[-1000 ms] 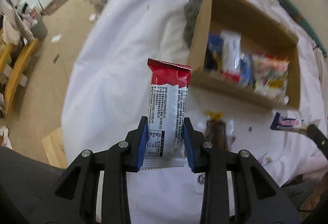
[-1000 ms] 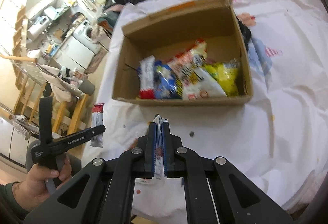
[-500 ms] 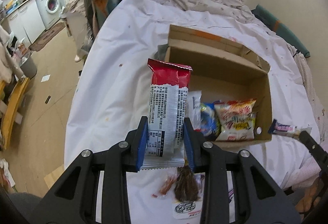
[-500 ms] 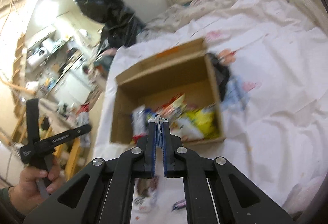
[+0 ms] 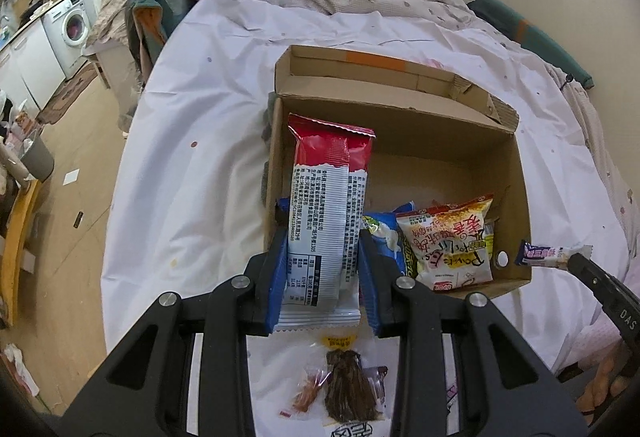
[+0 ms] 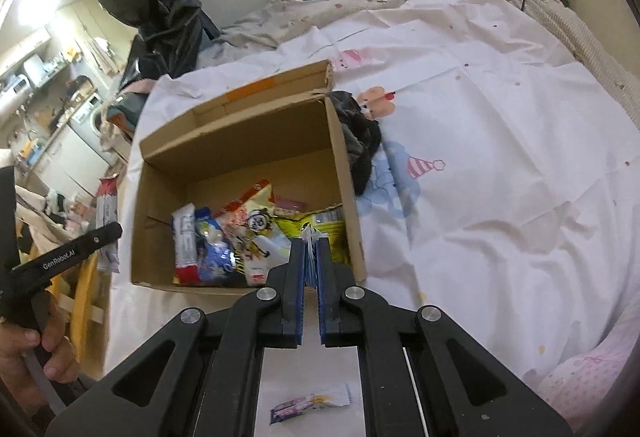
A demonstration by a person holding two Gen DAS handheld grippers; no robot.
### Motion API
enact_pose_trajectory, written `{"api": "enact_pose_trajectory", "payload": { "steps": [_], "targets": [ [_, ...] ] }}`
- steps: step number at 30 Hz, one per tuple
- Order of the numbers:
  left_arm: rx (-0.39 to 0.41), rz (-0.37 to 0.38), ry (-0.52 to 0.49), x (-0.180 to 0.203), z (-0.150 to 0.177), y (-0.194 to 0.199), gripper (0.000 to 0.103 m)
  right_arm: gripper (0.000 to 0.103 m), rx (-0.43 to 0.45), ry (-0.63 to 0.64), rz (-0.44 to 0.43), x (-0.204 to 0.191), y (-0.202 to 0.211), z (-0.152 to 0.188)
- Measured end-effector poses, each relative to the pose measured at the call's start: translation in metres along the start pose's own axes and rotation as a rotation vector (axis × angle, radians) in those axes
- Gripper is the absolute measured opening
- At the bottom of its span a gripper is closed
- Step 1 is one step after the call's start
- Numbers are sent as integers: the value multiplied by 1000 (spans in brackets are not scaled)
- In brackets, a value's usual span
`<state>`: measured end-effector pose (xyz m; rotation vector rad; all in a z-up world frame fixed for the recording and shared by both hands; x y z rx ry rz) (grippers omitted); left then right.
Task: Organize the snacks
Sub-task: 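Carry both bars into the box and open both tools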
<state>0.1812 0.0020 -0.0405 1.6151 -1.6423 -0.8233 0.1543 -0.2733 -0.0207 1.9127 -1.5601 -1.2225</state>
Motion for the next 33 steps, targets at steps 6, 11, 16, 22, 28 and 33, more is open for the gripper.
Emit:
{"api": "enact_pose_trajectory", "payload": {
  "steps": [6, 11, 16, 22, 28, 33],
  "targets": [
    [-2, 6, -16, -2, 3, -16, 29, 5, -51, 14, 28, -1, -15, 5],
    [-7, 17, -11, -4, 2, -26, 29, 6, -92, 5, 39, 0, -29, 5],
    [-16, 23, -10, -4, 2, -32, 30, 6, -130, -4, 45, -1, -42, 5],
    [-19, 20, -13, -2, 1, -34, 30, 7, -120, 35, 53, -14, -56, -5],
    [-21, 15, -16, -1, 0, -38, 30, 10, -91, 81, 36, -26, -66, -20],
    [-8, 21, -24, 1, -2, -35, 30, 15, -74, 40, -8, -25, -66, -25]
  ]
}}
Point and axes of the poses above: each gripper's, at about its wrist camera, not at the fingertips, and y roughly against the way its jaws point, x to its right, z to its underside, the point moved 3 cm from there along -y, roughly the way its jaws point, and after that the axes turned 5 degrees about -y, right-handed, at the moved point
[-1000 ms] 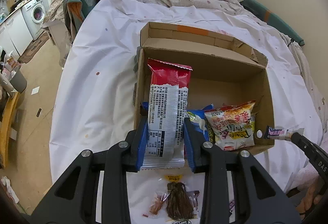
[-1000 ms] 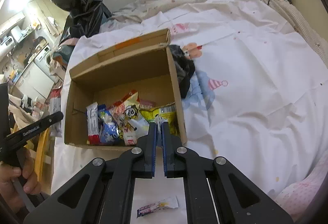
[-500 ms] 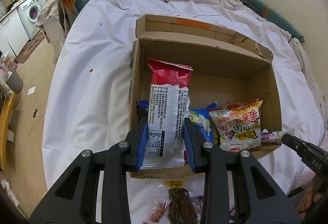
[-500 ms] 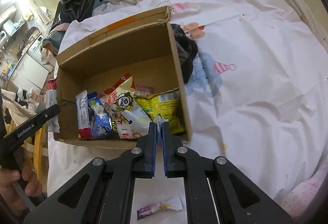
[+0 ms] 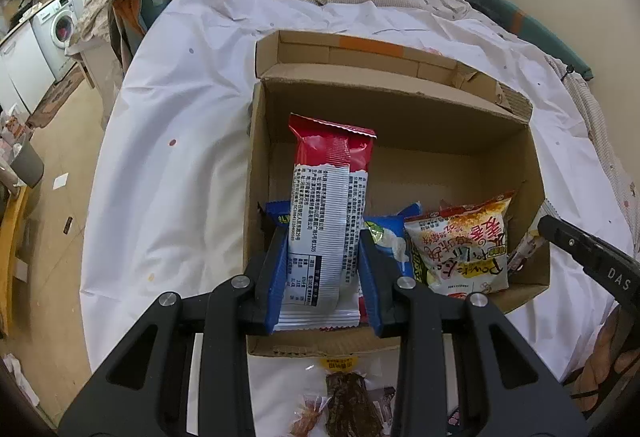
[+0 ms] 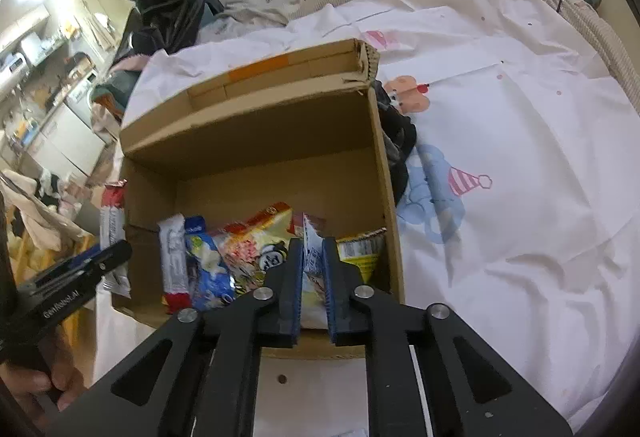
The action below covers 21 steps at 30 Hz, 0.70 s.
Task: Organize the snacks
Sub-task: 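Carry both bars into the box and open both tools, then withdraw both tools from the box toward the brown jerky packet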
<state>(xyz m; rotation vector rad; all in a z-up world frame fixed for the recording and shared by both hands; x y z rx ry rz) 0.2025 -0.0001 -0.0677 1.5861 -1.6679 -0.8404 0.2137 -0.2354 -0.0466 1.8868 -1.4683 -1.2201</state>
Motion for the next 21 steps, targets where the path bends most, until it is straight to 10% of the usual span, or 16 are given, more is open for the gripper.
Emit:
{"api": "enact_pose_trajectory", "payload": {
  "steps": [2, 4, 6, 10, 21],
  "targets": [
    [6, -2, -4, 1, -1, 2, 30, 22, 1, -2, 1, -1, 0, 1],
    [9, 2, -7, 2, -1, 3, 40, 67, 0, -16, -4, 0, -1, 1],
    [20, 0, -6, 3, -1, 7, 52, 85, 22, -43, -21, 2, 2, 1],
    [47, 4, -8, 2, -2, 17, 87, 85, 68, -50, -6, 4, 11, -3],
    [80, -6, 11, -4, 0, 27, 89, 85, 51, -57, -14, 5, 8, -1]
  ]
}}
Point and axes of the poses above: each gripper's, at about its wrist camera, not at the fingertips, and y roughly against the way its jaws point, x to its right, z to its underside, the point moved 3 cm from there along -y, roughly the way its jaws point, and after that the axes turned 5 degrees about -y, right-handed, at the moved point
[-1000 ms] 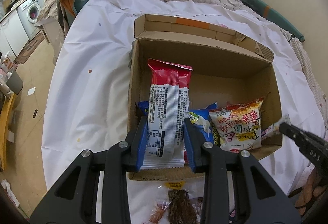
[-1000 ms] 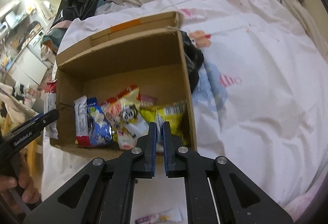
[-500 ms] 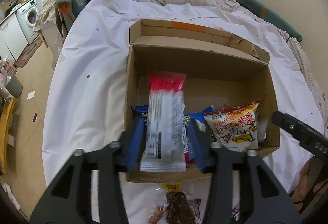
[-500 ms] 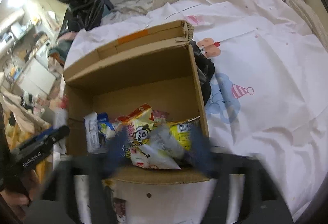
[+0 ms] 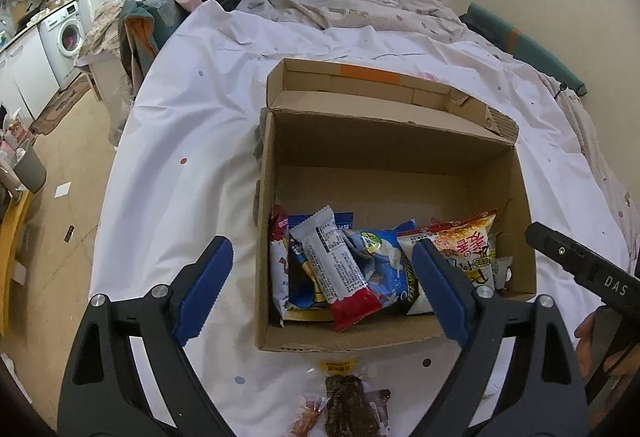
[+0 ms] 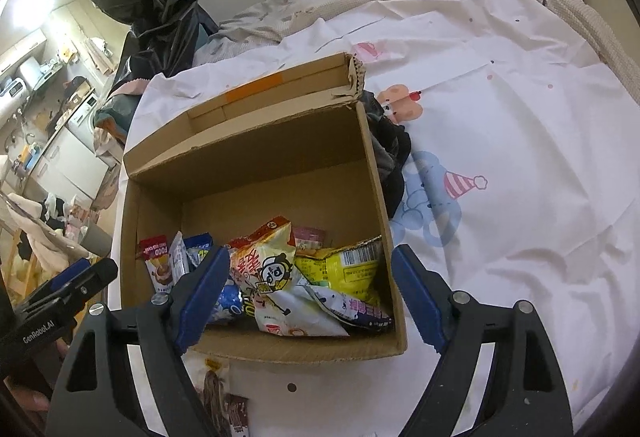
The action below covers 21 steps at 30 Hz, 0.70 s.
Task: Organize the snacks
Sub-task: 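Withdraw both tools from the box toward the brown jerky packet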
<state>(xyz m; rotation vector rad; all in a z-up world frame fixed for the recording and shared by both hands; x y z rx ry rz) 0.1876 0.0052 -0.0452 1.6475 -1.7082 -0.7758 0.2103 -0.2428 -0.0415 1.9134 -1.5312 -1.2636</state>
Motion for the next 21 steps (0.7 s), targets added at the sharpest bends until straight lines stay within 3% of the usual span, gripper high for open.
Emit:
{"api": "enact_pose_trajectory", "payload": {
  "steps": [21],
  "targets": [
    [24, -40, 35, -16, 12, 24, 89, 85, -22, -93, -49, 10, 23, 14]
  ]
}}
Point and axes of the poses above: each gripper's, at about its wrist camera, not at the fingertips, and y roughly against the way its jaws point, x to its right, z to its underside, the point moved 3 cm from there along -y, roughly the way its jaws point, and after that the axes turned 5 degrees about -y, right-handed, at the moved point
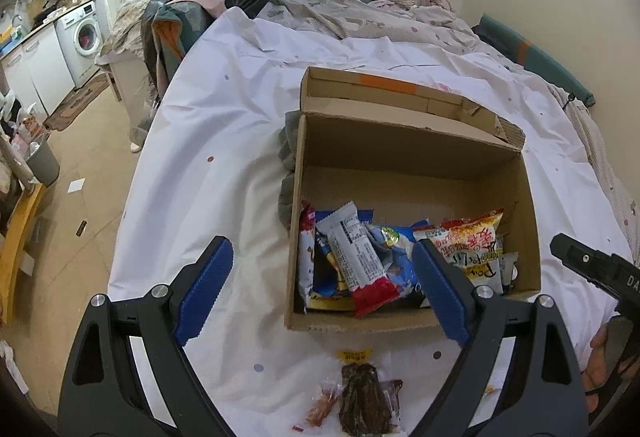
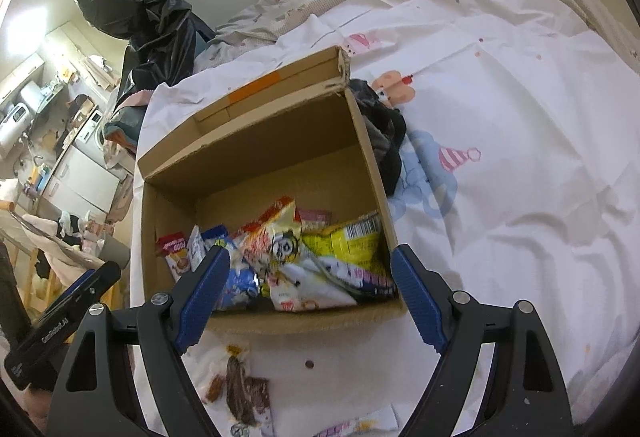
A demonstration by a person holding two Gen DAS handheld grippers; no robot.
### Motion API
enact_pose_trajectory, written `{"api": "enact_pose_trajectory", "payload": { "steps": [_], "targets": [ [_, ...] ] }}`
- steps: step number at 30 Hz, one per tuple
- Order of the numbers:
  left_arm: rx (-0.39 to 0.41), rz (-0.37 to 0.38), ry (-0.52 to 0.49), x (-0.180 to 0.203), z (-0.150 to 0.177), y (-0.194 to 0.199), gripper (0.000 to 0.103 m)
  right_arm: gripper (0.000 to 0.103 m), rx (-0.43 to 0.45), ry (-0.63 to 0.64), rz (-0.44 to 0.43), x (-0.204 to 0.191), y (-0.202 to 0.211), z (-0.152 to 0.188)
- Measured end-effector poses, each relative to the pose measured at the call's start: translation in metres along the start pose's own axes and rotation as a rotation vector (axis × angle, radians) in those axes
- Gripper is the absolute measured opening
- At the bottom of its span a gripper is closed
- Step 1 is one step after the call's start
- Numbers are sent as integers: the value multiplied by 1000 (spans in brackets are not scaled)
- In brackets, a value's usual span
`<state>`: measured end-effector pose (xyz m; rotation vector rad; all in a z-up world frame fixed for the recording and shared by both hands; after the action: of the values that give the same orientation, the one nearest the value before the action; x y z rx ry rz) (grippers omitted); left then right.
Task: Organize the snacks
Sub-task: 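Withdraw both tools from the box toward the brown jerky packet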
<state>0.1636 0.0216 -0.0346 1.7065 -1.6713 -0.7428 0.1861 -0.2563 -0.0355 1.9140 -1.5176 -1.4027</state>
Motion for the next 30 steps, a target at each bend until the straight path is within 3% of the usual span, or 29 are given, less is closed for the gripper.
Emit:
{"api": "enact_pose_trajectory", "payload": {
  "steps": [12, 25, 30],
  "targets": [
    [-18, 2, 25, -9, 24, 16, 89, 85, -53, 8, 9, 4, 13, 36],
    [-101, 38, 9, 4, 52, 10, 89, 87, -98, 15, 37, 22, 21, 65],
    [-139, 17, -1, 7, 58, 2, 89, 91, -107, -16, -11, 30, 28, 69]
  ]
}}
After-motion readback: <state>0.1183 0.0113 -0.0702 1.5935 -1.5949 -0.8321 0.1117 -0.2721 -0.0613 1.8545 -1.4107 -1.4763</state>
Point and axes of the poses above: each gripper's, at about its wrist camera, not at the fingertips, and y roughly against the way its jaws point, x to its right, z to its underside, the point moved 3 cm from there along -y, roughly the way its jaws point, and after that the axes turned 5 degrees about -y, right-handed, at the moved point
